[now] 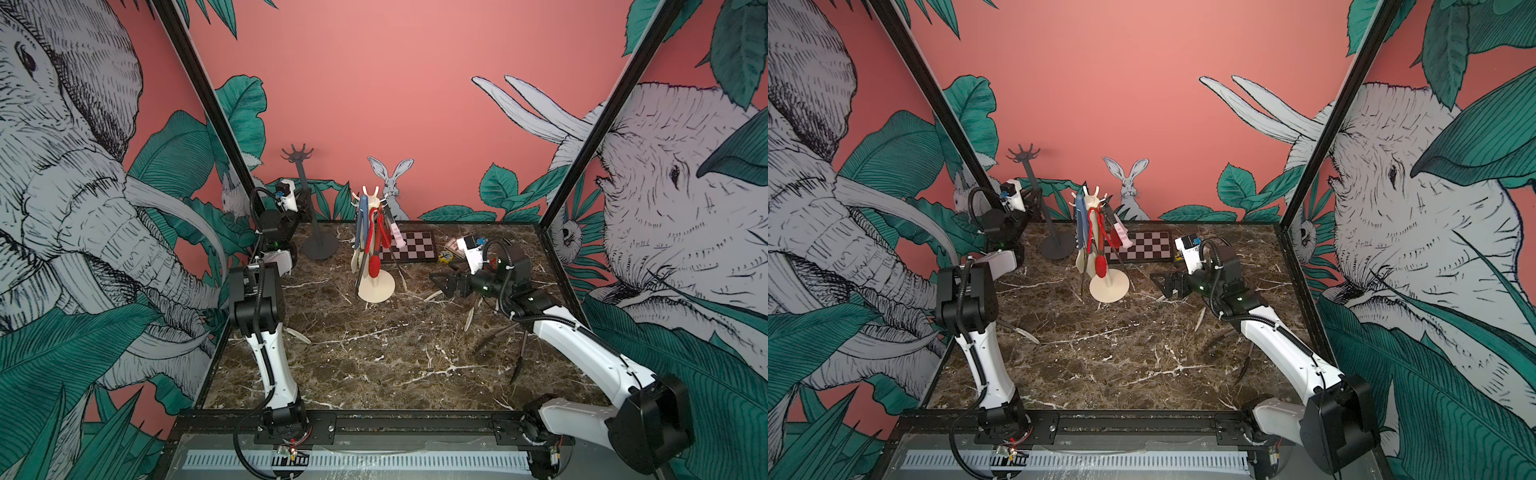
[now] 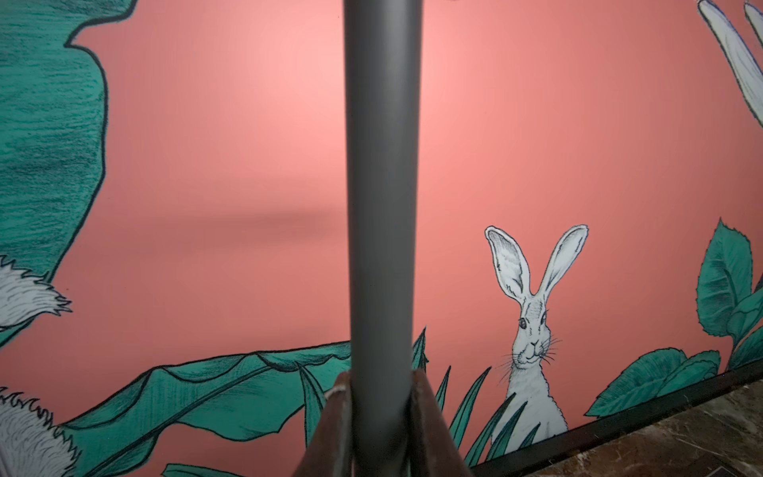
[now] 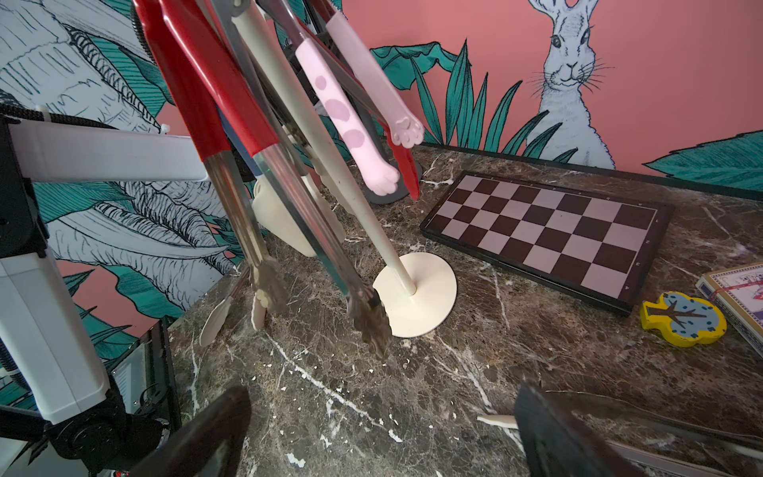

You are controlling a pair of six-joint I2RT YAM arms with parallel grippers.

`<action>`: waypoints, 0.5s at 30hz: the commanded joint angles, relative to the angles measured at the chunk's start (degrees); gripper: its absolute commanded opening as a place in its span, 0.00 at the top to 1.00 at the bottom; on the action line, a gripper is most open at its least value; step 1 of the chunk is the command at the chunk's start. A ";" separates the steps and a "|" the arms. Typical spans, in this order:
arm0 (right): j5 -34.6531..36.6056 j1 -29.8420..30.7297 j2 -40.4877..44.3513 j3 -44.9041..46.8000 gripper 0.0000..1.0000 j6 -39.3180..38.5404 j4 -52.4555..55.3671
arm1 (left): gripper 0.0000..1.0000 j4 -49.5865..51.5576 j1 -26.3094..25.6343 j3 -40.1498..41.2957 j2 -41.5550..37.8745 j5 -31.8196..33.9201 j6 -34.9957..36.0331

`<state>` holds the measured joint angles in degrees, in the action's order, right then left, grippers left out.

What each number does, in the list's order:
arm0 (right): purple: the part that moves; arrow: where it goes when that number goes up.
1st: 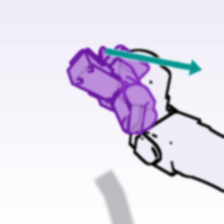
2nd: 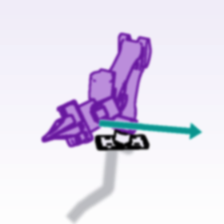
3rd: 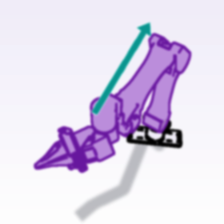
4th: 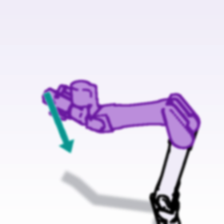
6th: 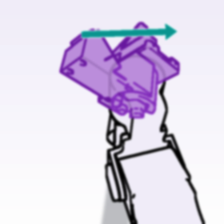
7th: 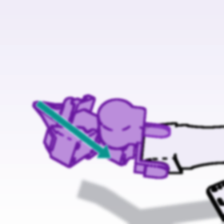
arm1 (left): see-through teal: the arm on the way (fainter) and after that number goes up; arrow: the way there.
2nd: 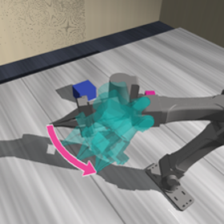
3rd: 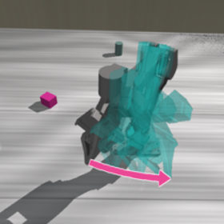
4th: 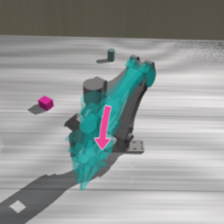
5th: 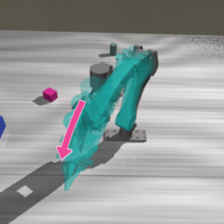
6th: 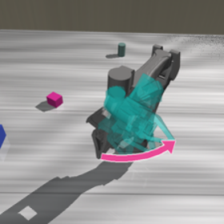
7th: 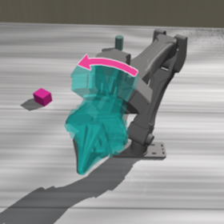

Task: Hang food tongs on kitchen utensil racks
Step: Pick up the rack from the center of the board.

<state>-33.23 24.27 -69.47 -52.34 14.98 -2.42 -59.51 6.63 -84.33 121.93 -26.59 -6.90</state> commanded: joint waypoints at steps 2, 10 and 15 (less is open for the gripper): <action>0.41 0.14 2.53 0.82 0.01 0.14 -1.49 | 1.00 -1.83 0.14 -2.62 -1.46 -1.21 -1.35; 1.49 0.16 4.49 1.00 0.01 -1.17 -1.27 | 1.00 -1.95 0.15 -0.35 -9.19 -0.41 -1.47; 1.92 0.15 5.46 1.40 0.01 -1.48 -1.57 | 1.00 1.54 0.13 3.90 -17.12 -0.40 1.07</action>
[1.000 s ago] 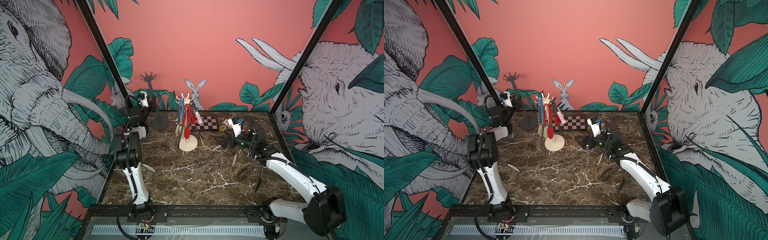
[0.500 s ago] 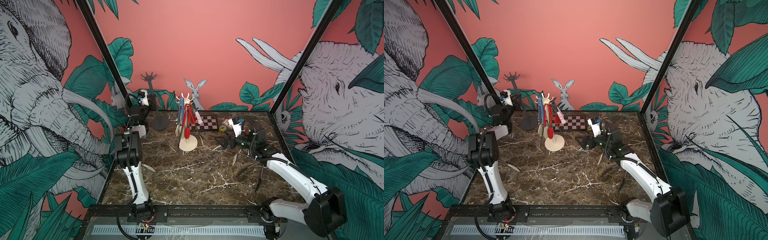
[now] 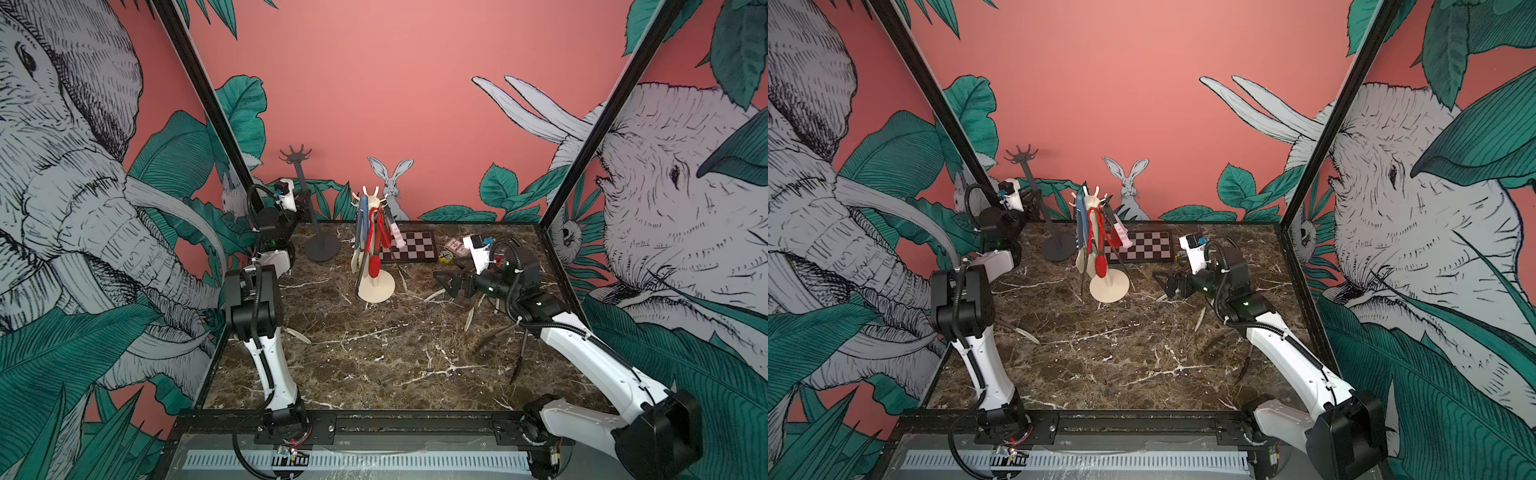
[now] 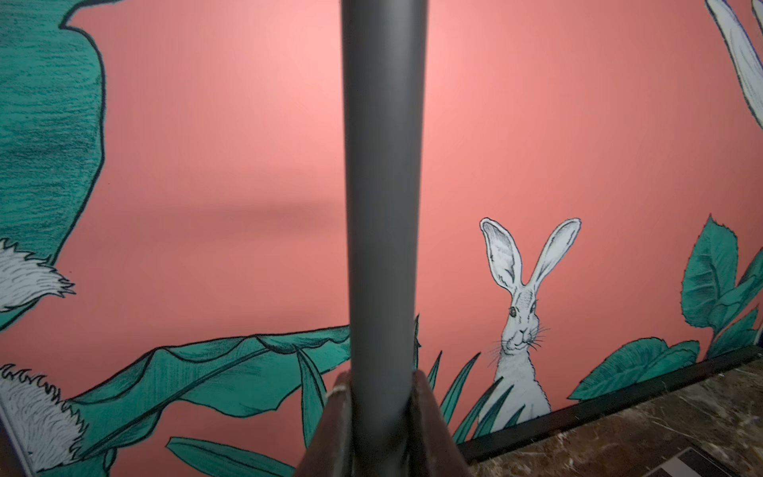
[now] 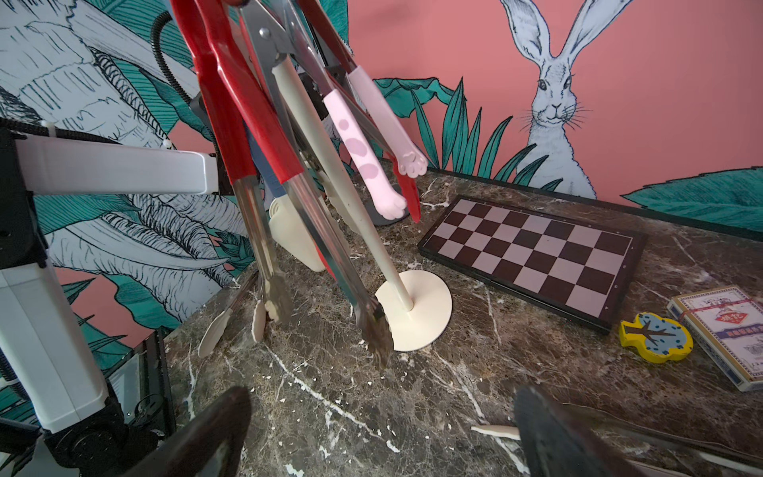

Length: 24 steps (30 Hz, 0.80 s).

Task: Hang food tongs on kitchen utensil racks
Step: Pick up the rack from the center of the board.

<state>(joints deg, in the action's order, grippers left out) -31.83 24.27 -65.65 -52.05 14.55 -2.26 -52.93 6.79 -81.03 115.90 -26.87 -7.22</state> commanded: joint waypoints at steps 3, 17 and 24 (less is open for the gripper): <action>0.93 0.14 2.17 1.38 0.01 -0.88 -1.96 | 1.00 -4.23 -0.02 4.83 -16.25 0.30 2.63; 2.00 0.14 4.46 1.59 0.01 -1.19 -1.77 | 1.00 5.83 -0.01 21.87 -40.48 1.74 5.53; 2.64 0.12 4.43 1.35 0.01 -1.52 -1.27 | 1.00 8.93 -0.01 30.69 -53.14 2.02 3.99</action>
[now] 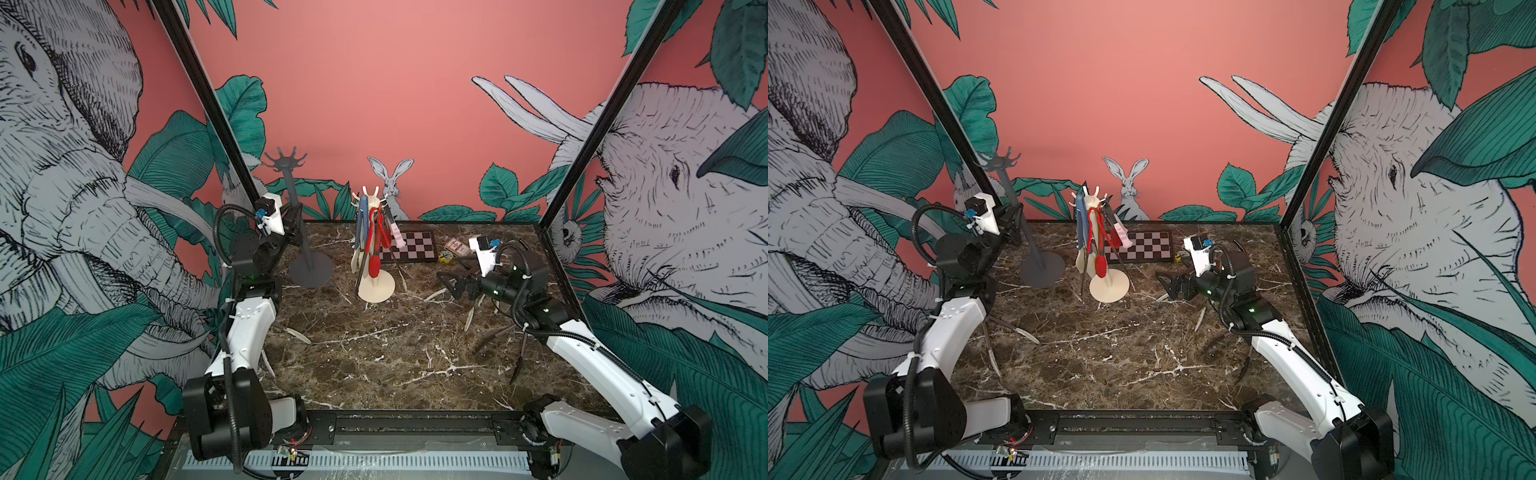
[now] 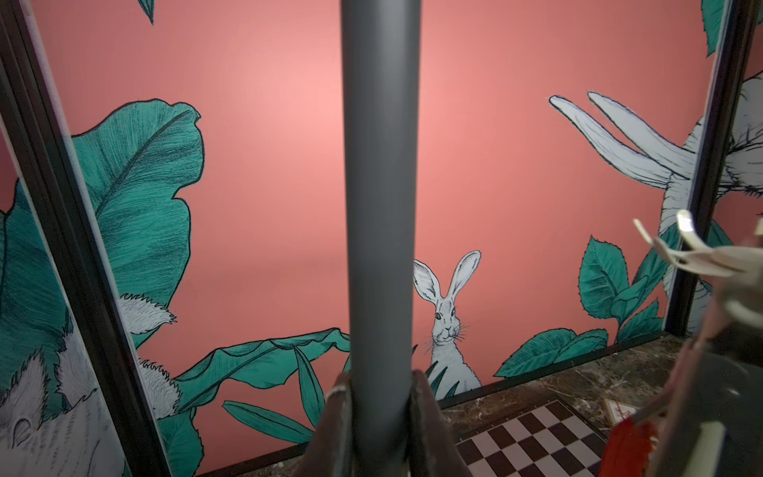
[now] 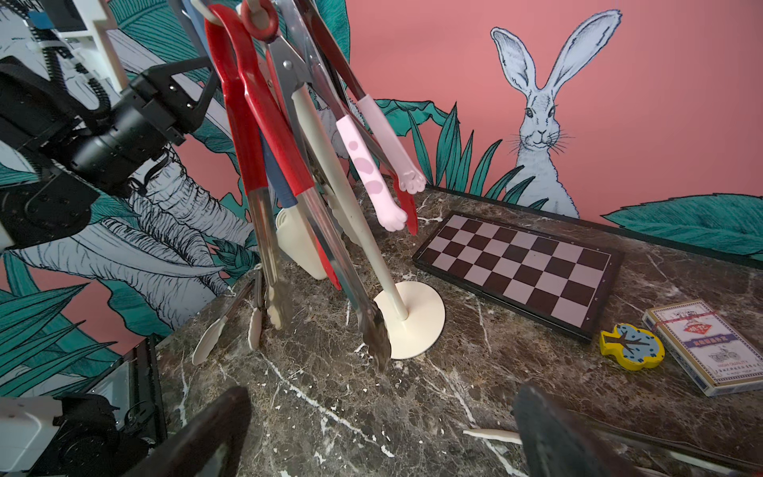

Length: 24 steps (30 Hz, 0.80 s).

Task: Hang food tongs on kitchen utensil racks
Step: Pick up the rack from the center of the board.

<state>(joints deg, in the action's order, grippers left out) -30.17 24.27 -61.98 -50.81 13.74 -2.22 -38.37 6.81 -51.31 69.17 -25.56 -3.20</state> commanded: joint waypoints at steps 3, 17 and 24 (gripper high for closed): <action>1.79 0.09 0.55 -0.39 0.01 -0.21 -1.23 | 1.00 -4.18 -0.08 4.84 -12.27 0.86 -1.55; 3.21 0.08 -1.54 -2.92 0.01 0.61 -1.81 | 1.00 13.51 -0.44 12.35 -35.54 -2.53 -5.99; 3.02 0.14 -2.36 -3.95 0.01 2.58 -1.94 | 1.00 10.96 -0.52 16.41 -40.07 -4.65 -13.41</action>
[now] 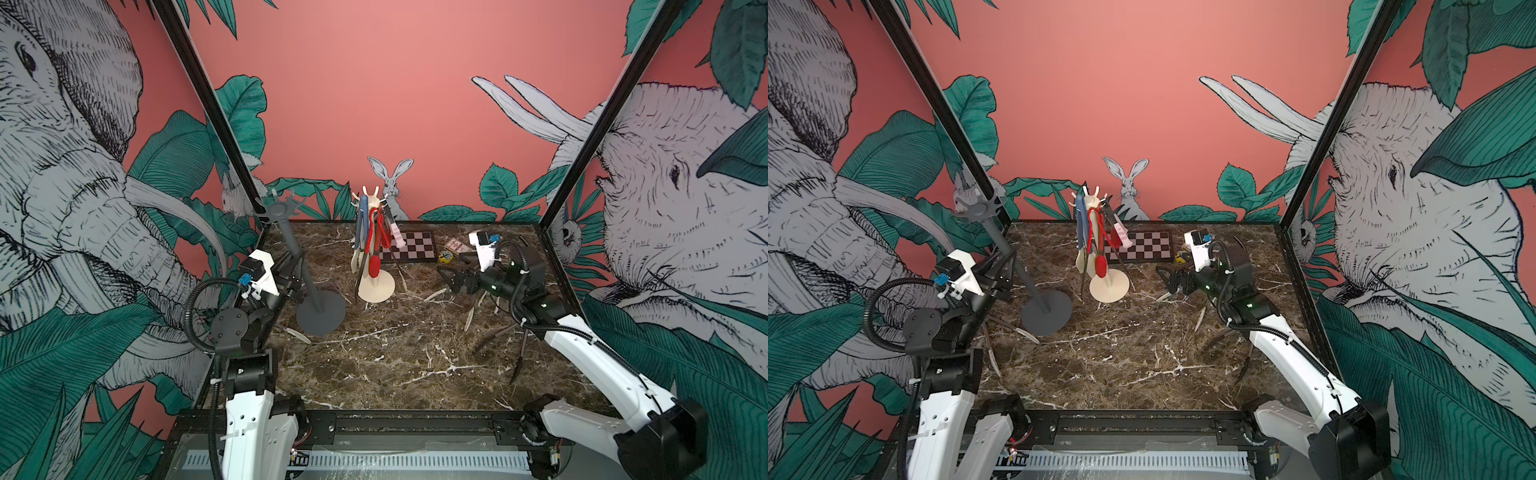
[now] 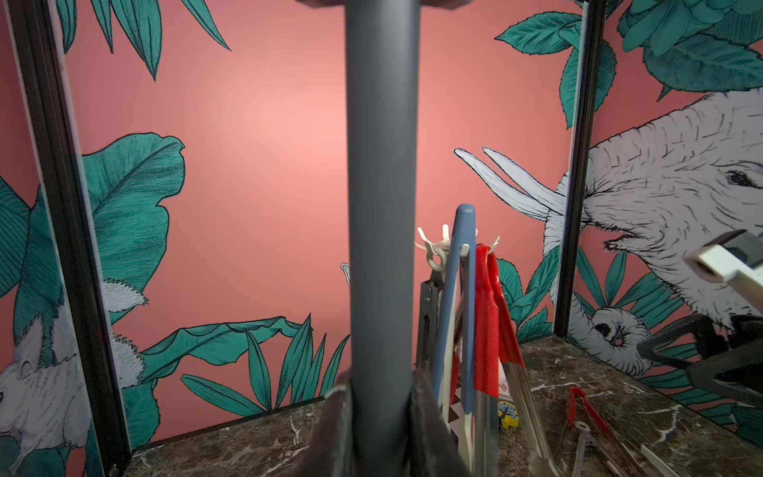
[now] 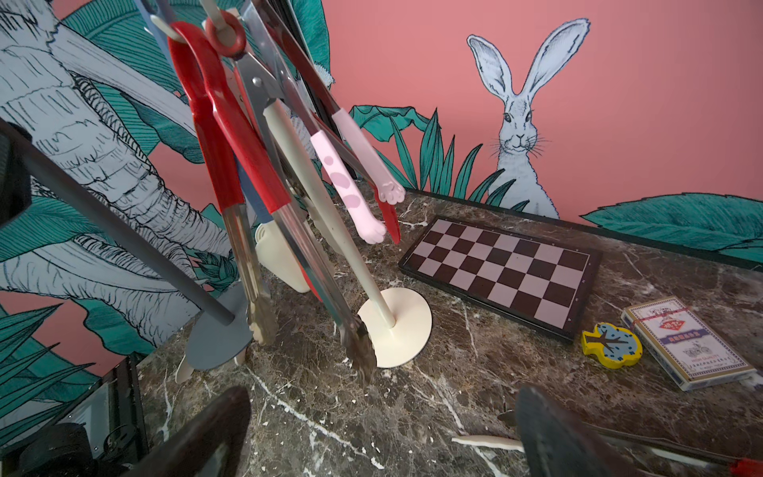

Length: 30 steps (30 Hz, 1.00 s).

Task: Hang food tongs on kitchen utensil racks
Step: Pick up the rack from the center of the board.

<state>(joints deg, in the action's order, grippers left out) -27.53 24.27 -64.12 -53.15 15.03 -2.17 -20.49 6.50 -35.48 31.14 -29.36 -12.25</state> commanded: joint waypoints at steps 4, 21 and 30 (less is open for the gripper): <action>0.15 0.09 -0.20 -1.38 0.01 1.93 -1.91 | 1.00 -7.72 -0.85 2.20 -4.27 -1.09 -7.15; -5.90 8.62 -4.97 -5.99 0.05 4.31 -6.81 | 1.00 -6.85 -14.68 1.78 -1.89 2.45 -2.57; -3.84 15.54 -11.55 -13.71 0.13 5.79 -13.03 | 1.00 -7.53 -26.00 0.38 2.59 6.88 2.88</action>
<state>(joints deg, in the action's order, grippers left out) -31.77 38.39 -74.39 -64.27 19.73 -8.84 -19.86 -16.23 -31.14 33.69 -25.80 -11.92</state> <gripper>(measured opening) 0.873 0.189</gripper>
